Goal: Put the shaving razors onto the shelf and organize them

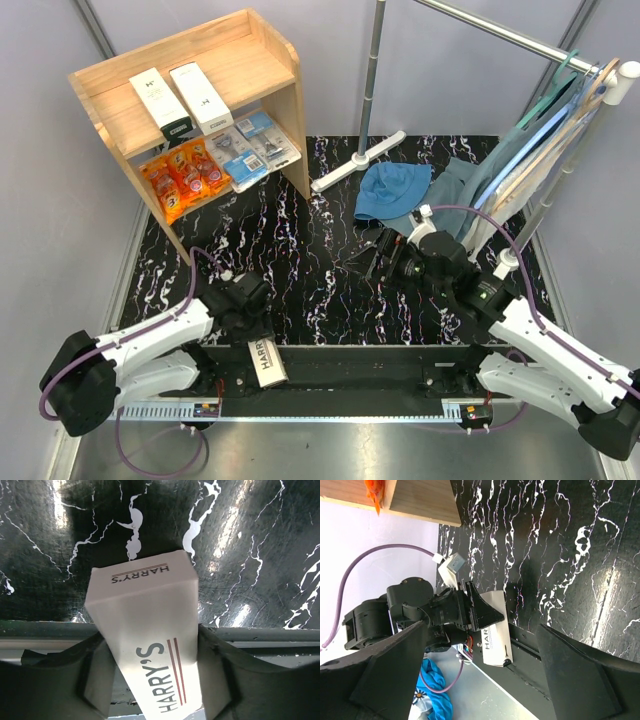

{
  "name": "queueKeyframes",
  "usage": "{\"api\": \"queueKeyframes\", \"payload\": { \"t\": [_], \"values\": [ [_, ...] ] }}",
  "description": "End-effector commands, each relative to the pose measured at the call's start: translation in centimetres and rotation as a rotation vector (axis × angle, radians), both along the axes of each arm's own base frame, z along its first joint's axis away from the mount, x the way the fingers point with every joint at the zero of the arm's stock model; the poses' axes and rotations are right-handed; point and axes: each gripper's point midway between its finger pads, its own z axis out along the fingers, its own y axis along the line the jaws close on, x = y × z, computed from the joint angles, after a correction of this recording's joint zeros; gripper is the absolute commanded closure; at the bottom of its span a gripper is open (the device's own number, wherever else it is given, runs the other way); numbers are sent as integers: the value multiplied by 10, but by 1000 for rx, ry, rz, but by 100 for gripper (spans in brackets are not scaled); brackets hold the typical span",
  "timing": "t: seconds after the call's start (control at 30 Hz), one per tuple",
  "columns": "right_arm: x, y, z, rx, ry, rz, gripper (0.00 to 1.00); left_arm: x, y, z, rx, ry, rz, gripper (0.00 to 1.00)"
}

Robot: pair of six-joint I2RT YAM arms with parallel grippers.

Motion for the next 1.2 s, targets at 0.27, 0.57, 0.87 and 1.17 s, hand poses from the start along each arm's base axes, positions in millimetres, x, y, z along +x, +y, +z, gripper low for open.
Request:
{"api": "queueKeyframes", "payload": {
  "t": [0.27, 0.57, 0.87, 1.17],
  "values": [
    [-6, 6, -2, 78, 20, 14, 0, 32, -29, 14, -119, -144, -3, 47],
    [-6, 18, -2, 96, 35, 54, 0, 65, -56, 80, -219, -276, -7, 47],
    [-13, 39, -2, 78, 39, 130, 0, 113, -88, 145, -331, -401, 9, 47],
    [-28, 79, 0, 66, 24, 196, 0, 156, -104, 189, -523, -432, 65, 46]
  ]
}}
